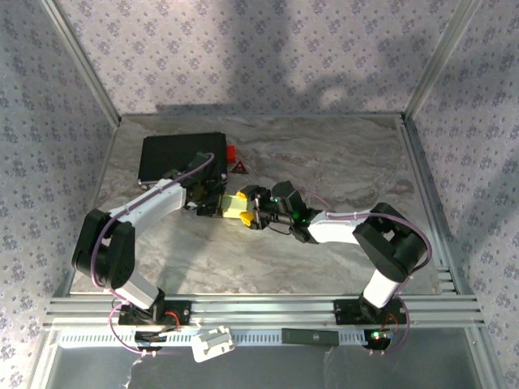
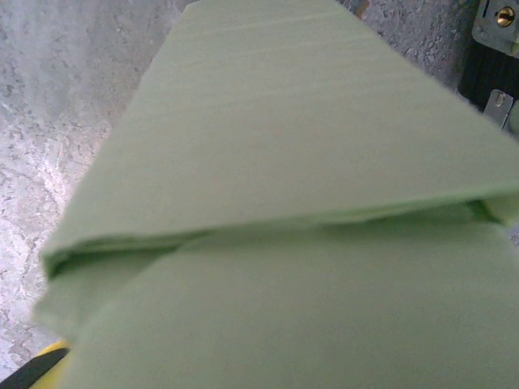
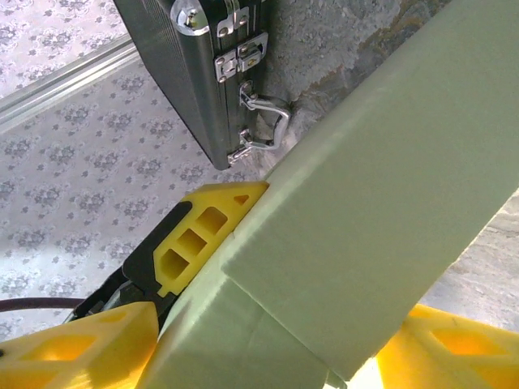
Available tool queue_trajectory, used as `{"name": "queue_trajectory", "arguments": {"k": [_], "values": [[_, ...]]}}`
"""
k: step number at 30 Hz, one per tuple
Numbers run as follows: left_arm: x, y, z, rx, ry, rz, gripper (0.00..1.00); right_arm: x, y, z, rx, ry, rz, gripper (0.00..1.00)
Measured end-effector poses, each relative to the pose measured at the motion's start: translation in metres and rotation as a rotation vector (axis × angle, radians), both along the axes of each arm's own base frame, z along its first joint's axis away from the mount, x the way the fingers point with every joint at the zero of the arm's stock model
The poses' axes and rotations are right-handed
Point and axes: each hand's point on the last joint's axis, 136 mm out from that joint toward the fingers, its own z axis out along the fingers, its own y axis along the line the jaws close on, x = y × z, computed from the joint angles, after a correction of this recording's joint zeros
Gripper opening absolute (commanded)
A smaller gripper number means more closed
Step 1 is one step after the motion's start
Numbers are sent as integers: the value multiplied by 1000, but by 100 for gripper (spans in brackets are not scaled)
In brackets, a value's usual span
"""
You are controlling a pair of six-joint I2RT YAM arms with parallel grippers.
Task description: Fold the paper box
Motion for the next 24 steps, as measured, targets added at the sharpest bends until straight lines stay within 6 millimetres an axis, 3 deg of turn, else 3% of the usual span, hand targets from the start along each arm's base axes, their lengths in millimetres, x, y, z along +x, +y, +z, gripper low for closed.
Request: {"name": "queue_trajectory", "arguments": {"k": [5,14,18,23,24], "values": [[3,-1,0,-1,-9,0,56,4,-1,-2,7,0,2,62],[-4,0,-3,1,9,-70,94,14,-5,-13,8,6,-11,60],[-9,6,10,15,-29,-133,100,18,-7,-14,10,4,-19,60],[-19,23,48,60,-169,-232,99,19,-7,-14,9,5,-21,60],[-24,29,57,75,-215,-256,95,20,-7,-14,7,7,-21,60]]}}
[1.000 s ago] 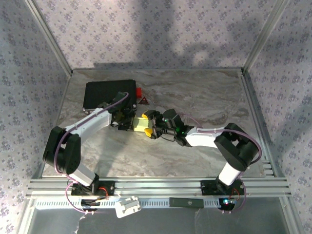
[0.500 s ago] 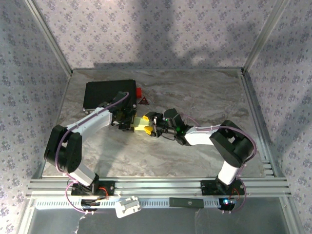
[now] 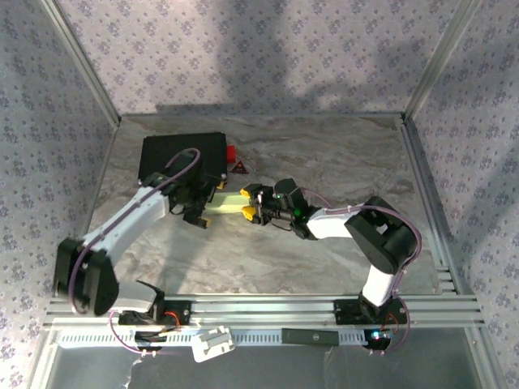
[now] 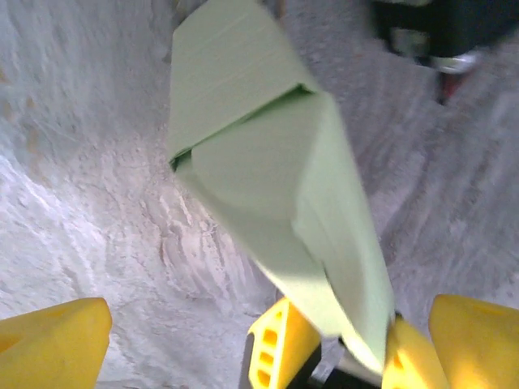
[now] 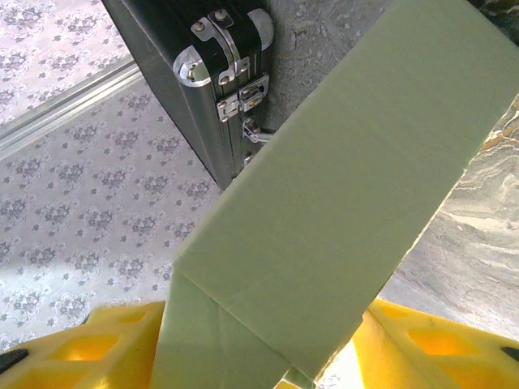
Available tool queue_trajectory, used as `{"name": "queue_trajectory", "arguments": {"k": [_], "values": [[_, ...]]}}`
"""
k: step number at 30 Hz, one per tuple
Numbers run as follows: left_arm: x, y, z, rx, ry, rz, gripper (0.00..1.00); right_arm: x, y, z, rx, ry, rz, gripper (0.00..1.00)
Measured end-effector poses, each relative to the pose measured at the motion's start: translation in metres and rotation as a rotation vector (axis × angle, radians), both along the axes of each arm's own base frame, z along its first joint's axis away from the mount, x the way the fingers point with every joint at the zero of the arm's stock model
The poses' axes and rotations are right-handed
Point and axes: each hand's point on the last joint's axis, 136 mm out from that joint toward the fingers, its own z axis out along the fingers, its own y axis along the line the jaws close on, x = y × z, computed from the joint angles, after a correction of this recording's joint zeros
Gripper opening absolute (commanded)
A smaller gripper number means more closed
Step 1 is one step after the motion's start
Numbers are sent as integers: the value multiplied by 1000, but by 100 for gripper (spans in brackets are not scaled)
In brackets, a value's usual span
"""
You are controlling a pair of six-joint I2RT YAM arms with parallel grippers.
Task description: Fold the paper box
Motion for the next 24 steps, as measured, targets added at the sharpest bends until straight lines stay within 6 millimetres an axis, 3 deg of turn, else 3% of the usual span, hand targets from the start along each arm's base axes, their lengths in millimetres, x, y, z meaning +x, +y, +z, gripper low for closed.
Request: {"name": "queue_trajectory", "arguments": {"k": [4,7,10,13,19,24], "values": [[-20,28,41,113,-237,-144,78,1,1,0,-6,12,5,60],[-34,45,73,228,-448,-277,57,2,2,1,-13,26,12,60],[-49,59,82,367,-559,-422,53,2,3,0,-23,46,24,60],[-47,63,71,484,-552,-556,50,2,4,-1,-36,65,30,60],[-31,57,18,586,-414,-751,45,-3,2,-9,-67,109,41,59],[-20,52,17,594,-441,-762,51,-2,2,-9,-70,119,45,58]]}}
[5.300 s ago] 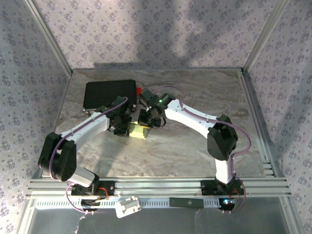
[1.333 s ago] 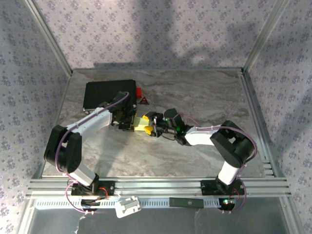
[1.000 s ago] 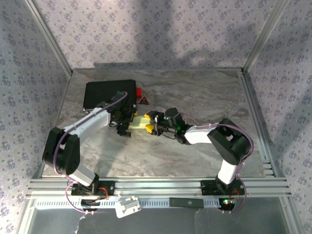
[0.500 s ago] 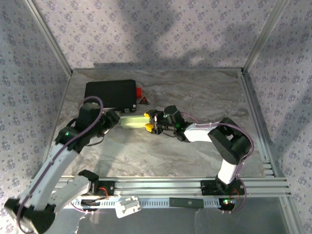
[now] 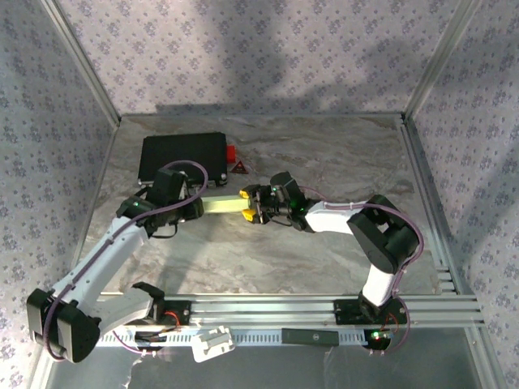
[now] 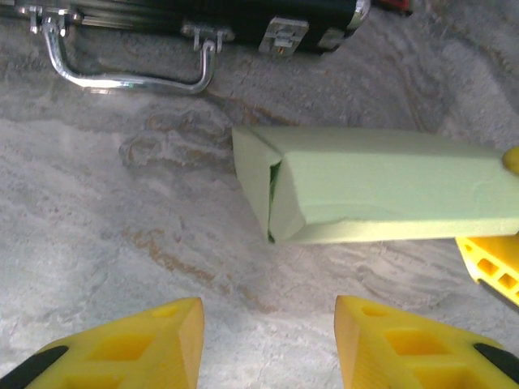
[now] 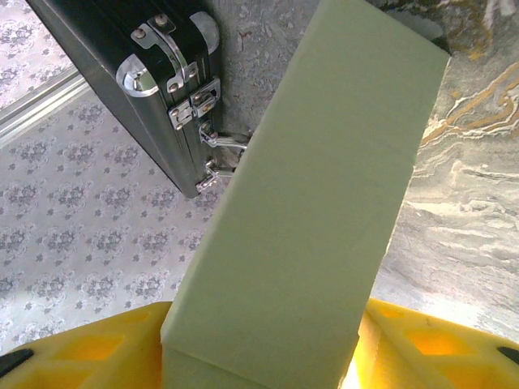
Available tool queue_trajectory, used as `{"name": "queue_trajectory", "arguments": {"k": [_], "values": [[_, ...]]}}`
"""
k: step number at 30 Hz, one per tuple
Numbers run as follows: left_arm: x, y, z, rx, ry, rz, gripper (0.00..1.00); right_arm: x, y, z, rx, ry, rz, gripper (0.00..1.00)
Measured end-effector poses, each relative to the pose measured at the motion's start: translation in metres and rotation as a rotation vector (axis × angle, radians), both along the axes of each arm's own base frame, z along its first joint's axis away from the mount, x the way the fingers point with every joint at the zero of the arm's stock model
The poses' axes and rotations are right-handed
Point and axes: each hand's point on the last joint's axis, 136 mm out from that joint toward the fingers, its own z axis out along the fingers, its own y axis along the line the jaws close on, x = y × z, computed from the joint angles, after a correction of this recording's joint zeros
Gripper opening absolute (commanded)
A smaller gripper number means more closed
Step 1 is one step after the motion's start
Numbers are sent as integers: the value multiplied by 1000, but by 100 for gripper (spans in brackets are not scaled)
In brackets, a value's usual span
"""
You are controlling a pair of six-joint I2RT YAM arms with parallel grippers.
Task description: Fold the paper box
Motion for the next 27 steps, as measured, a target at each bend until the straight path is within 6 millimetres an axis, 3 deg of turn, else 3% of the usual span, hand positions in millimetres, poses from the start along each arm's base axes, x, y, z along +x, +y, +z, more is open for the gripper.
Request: {"name": "queue_trajectory", "arguments": {"k": [6,11,14,22,27], "values": [[10,5,4,-64,-8,136,69,7,-4,1,-13,3,-6,55],[22,8,29,-225,-76,257,75,23,-7,3,-30,8,-4,53],[33,6,33,-289,-83,276,71,36,-7,3,-37,16,4,52],[63,-8,-8,-340,49,251,62,55,-7,7,-55,33,29,52],[71,-15,-2,-372,12,219,51,56,-5,8,-60,42,44,51]]}}
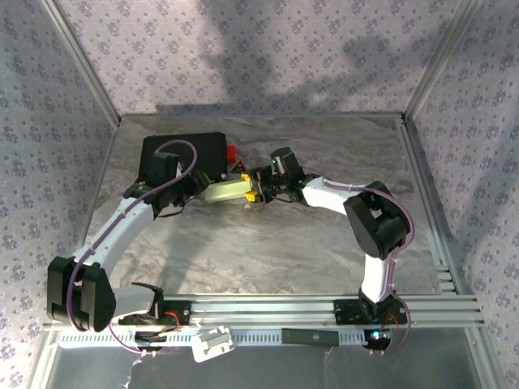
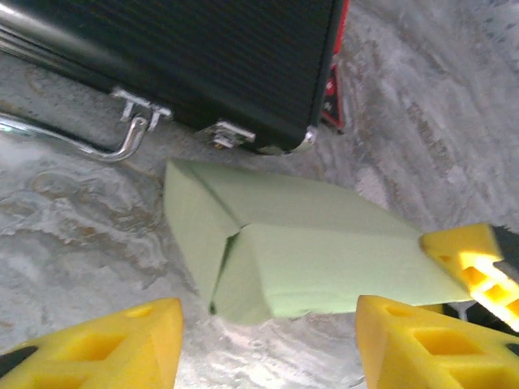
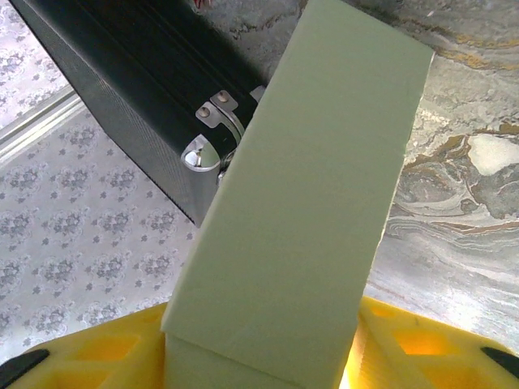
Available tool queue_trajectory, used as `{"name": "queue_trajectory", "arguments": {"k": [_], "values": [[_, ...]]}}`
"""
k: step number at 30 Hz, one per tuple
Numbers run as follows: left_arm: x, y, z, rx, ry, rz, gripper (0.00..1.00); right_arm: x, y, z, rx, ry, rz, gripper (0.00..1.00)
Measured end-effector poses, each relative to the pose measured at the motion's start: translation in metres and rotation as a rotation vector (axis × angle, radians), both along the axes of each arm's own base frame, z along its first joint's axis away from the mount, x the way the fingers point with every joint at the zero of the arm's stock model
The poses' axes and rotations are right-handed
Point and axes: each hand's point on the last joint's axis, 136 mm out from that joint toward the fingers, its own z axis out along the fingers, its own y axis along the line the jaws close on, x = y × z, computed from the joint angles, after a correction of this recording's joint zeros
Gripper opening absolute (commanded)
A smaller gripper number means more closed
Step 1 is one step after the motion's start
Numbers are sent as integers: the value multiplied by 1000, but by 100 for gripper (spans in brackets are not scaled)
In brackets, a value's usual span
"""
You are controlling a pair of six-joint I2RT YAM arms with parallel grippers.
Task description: Fold the paper box
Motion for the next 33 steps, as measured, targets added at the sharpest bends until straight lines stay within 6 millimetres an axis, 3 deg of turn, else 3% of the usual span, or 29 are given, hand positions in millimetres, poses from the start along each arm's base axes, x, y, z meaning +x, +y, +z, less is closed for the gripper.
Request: {"name": "queue_trajectory", "arguments": {"k": [3,11,19,33], "values": [[4,-3,4,-20,-23,-2,41,-1,0,-2,-2,3,5,51],[1,-4,1,-54,-15,17,41,0,0,-2,-1,5,5,50],[-8,-6,12,-133,-21,51,40,0,-1,-2,1,7,6,49],[-12,-15,-11,-214,40,66,39,0,-1,-2,1,7,6,48]]}}
